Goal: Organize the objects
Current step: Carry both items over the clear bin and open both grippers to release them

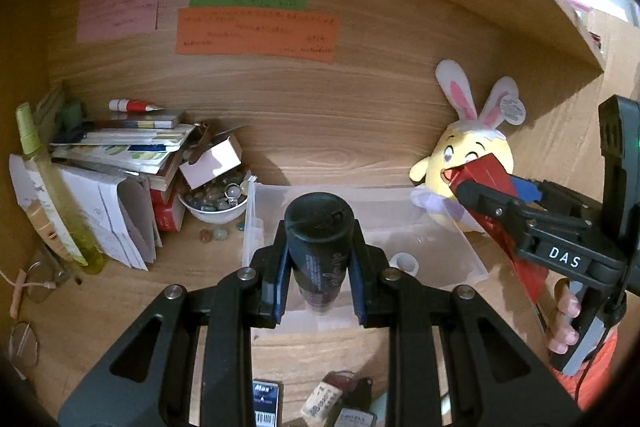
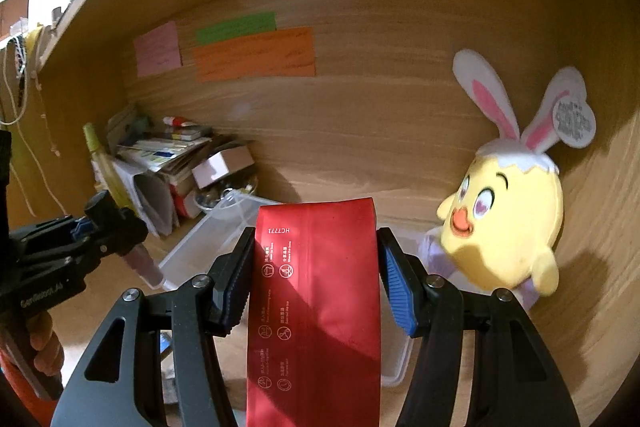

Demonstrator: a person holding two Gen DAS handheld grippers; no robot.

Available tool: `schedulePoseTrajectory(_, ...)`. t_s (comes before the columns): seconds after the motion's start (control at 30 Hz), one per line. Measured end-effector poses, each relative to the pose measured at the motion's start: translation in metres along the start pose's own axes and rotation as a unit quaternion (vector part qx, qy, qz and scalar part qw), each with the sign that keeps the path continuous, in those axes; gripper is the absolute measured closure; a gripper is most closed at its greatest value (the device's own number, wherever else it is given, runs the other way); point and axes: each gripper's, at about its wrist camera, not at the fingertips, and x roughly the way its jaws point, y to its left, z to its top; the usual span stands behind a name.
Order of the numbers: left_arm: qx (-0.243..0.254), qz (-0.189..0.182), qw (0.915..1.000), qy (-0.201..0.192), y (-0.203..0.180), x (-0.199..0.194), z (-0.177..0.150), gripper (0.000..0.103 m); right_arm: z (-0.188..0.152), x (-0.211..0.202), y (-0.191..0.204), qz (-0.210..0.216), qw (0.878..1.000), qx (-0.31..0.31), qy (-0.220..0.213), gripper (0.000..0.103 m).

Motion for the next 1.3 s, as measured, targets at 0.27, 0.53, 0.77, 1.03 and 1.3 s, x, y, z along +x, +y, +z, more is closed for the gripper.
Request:
schedulePoseTrajectory(0.27,-0.006,0.004,0.9998,0.02,0.006,0.03,0.001,0.078,0.0,0.038,-0.002,-0.027,0.999,-0.015,0.029,0.048)
schedulePoseTrajectory(0.53,0.0,0.01,0.9991,0.041,0.009,0.059,-0.005,0.078,-0.013,0.077,-0.01,-0.052,0.997,-0.021,0.062,0.048)
schedulePoseTrajectory(0.77,-0.002,0.008,0.9981,0.061,0.013,0.079,-0.012,0.078,-0.019,0.094,-0.01,-0.076,0.994,-0.031,0.074,0.048)
schedulePoseTrajectory(1.03,0.001,-0.001,0.9973,0.073,0.012,0.087,-0.017,0.078,-0.025,0.107,-0.003,-0.075,0.992,-0.041,0.097,0.048)
schedulePoseTrajectory(1.3,0.01,-0.007,0.9972,0.074,0.007,0.086,-0.019,0.077,-0.03,0.115,0.004,-0.07,0.989,-0.052,0.116,0.048)
